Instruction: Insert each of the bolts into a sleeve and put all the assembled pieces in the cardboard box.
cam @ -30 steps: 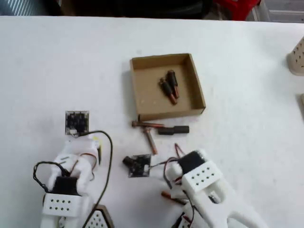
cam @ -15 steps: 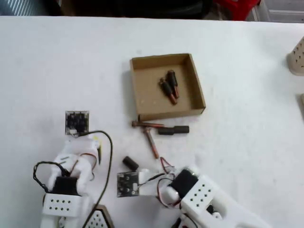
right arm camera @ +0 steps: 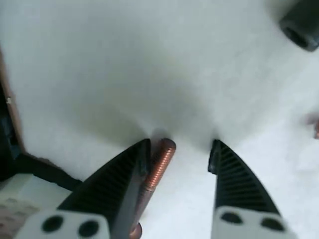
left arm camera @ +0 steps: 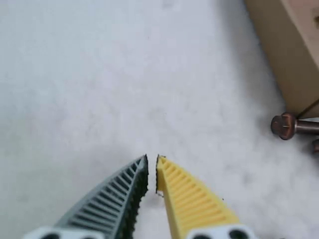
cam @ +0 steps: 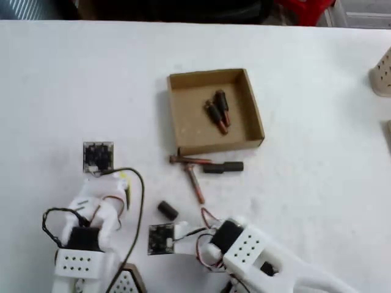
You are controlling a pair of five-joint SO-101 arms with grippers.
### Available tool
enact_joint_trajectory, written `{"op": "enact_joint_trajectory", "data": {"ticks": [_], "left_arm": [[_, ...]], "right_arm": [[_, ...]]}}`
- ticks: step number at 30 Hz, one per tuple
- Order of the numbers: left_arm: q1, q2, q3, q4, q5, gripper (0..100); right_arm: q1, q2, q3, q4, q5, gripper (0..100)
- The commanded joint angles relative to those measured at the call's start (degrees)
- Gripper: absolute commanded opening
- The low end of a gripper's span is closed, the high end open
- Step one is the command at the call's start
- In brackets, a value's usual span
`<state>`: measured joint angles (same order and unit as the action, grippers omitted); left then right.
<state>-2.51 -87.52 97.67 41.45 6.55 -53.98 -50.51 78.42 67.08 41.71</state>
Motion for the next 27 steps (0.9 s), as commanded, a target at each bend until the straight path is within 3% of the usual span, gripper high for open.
{"op": "enact_joint_trajectory", "data": {"ticks": [1,8,17,23,27], "left_arm": [[-0.4,-0.7,-0.3,-1.6,-0.6,7],[-0.4,-0.7,-0.3,-1.5,-0.6,7],[-0.4,-0.7,-0.3,-1.4,-0.6,7],[-0.5,-0.7,-0.3,-1.3,-0.6,7],[-0.5,-0.7,-0.3,-1.3,-0.6,7]], "right_arm": [[2.5,3.1,-1.1,-0.9,-0.5,16.1],[9.5,6.3,-1.5,-1.7,0.4,0.9],[22.4,6.4,-6.4,0.4,-0.1,1.6],[37.6,6.4,-17.1,1.5,-0.2,1.6],[46.3,6.9,-25.8,1.2,-6.3,1.6]]}}
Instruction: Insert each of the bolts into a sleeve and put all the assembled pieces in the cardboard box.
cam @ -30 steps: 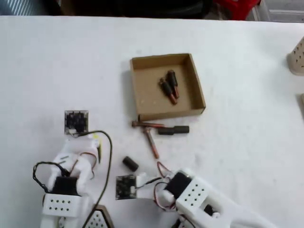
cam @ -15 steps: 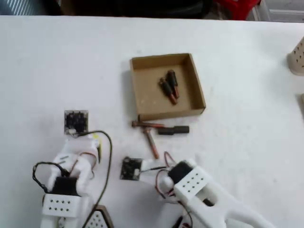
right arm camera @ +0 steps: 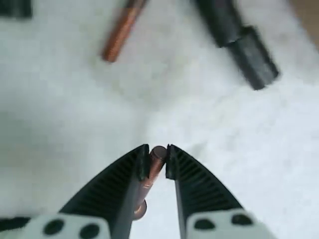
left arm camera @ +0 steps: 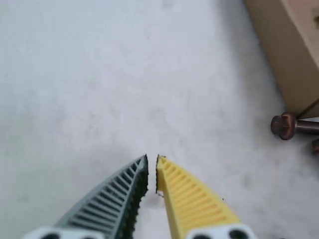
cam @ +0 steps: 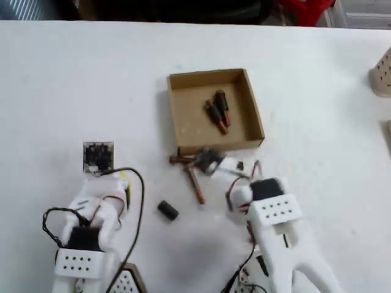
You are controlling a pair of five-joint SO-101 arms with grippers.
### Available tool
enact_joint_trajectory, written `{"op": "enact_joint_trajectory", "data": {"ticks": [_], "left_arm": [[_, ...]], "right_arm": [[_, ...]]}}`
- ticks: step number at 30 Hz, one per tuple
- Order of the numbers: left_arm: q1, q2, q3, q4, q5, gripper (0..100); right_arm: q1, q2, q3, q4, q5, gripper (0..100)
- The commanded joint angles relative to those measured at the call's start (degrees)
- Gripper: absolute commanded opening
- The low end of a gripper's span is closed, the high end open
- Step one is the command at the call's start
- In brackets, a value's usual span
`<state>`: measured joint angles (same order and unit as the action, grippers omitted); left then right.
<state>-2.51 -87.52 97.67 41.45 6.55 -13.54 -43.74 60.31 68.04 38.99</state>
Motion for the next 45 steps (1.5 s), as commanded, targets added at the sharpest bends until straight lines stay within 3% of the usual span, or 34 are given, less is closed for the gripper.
{"op": "enact_joint_trajectory", "data": {"ticks": [1,11,19,28,31,39,45], "left_arm": [[-0.5,-0.7,-0.3,-1.3,-0.6,7],[-0.5,-0.7,-0.3,-1.2,-0.6,7],[-0.5,-0.6,-0.3,-1.2,-0.6,7],[-0.5,-0.6,-0.3,-1.2,-0.6,7],[-0.5,-0.6,-0.3,-1.2,-0.6,7],[-0.5,-0.6,-0.3,-1.2,-0.6,7],[-0.5,-0.6,-0.3,-1.2,-0.6,7]], "right_arm": [[7.7,0.1,-9.8,0.1,-4.8,1.6],[20.5,1.1,-17.1,-4.7,-10.2,1.6],[30.7,18.3,-16.5,-10.7,-9.6,1.6],[42.9,33.8,-16.6,-23.6,-2.5,1.8],[45.7,35.8,-16.5,-24.6,2.9,1.9],[48.4,35.7,-16.7,-24.6,6.7,18.5],[46.8,26.3,-16.5,-24.0,6.8,13.7]]}}
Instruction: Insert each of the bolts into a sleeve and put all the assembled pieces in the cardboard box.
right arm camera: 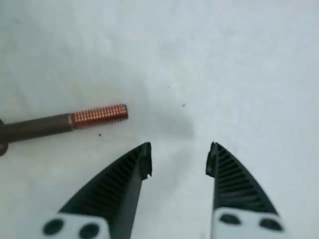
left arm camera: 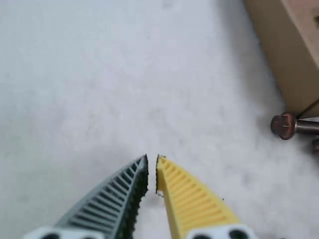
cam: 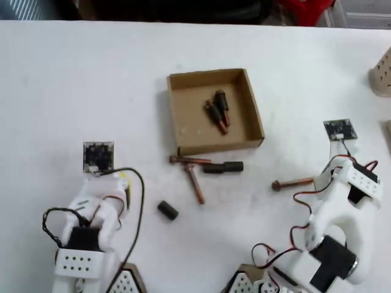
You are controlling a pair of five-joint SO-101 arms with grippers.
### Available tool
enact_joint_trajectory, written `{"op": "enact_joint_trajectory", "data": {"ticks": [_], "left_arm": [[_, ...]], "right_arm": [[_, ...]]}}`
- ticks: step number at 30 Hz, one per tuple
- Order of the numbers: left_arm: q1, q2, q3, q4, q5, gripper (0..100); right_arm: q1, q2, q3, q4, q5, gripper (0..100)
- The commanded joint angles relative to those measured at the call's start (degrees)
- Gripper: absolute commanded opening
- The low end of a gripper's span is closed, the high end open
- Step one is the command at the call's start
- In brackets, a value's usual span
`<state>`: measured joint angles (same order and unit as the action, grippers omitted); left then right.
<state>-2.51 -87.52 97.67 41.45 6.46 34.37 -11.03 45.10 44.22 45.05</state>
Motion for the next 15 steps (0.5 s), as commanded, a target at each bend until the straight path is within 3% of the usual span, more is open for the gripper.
{"op": "enact_joint_trajectory", "data": {"ticks": [1,7,11,15], "left_arm": [[-0.5,-0.6,-0.3,-1.2,-0.5,7],[-0.5,-0.6,-0.3,-1.2,-0.5,7],[-0.5,-0.6,-0.3,-1.2,-0.5,7],[-0.5,-0.6,-0.3,-1.2,-0.5,7]], "right_arm": [[-1.5,-8.7,-1.2,0.5,0.7,12.4],[-6.6,-19.9,-1.3,11.8,3.2,8.9],[-10.9,-22.5,-1.2,18.8,22.4,11.5],[-14.2,-22.6,-0.5,20.9,34.1,15.5]]}}
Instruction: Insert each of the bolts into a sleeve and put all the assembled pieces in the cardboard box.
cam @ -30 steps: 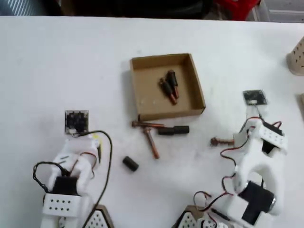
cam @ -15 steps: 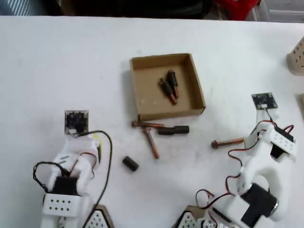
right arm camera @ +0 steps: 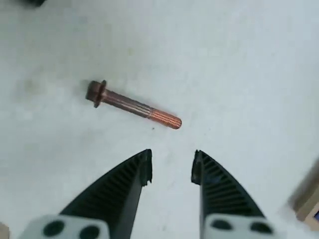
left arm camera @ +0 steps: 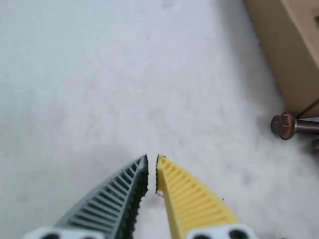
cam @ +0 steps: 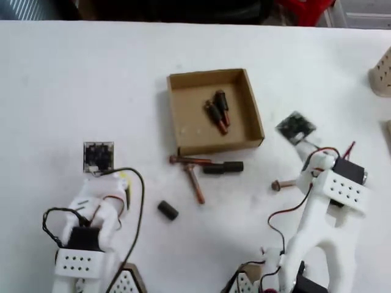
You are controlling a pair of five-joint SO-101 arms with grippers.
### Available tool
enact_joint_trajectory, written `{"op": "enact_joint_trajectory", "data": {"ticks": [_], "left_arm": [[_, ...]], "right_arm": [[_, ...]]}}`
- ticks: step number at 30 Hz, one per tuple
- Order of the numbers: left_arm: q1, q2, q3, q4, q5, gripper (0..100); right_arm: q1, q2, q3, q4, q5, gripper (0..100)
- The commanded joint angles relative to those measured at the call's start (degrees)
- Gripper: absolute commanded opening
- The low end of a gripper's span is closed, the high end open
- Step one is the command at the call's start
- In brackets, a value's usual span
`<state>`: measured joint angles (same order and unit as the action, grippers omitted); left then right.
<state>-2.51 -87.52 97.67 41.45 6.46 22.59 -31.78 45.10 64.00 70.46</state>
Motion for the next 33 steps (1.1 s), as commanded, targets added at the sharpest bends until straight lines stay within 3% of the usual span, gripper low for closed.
{"op": "enact_joint_trajectory", "data": {"ticks": [1,7,11,21,29,33], "left_arm": [[-0.5,-0.6,-0.3,-1.2,-0.5,7],[-0.5,-0.7,-0.3,-0.4,-0.5,7],[-0.5,-0.7,-0.3,-0.2,-0.5,7],[-0.5,-0.7,-0.3,-0.1,-0.5,7],[-0.5,-0.7,-0.3,-0.1,-0.5,7],[-0.5,-0.7,-0.3,-0.1,-0.5,7]], "right_arm": [[-2.7,-2.0,-0.1,1.0,10.9,16.4],[-5.8,-1.9,4.5,-0.4,27.6,17.7],[-6.3,-1.9,9.9,-7.7,34.8,17.7],[-7.8,-0.8,17.0,-21.8,35.1,17.7],[-8.8,12.1,14.3,-29.0,34.9,17.6],[-9.0,16.8,10.3,-29.0,29.9,8.4]]}}
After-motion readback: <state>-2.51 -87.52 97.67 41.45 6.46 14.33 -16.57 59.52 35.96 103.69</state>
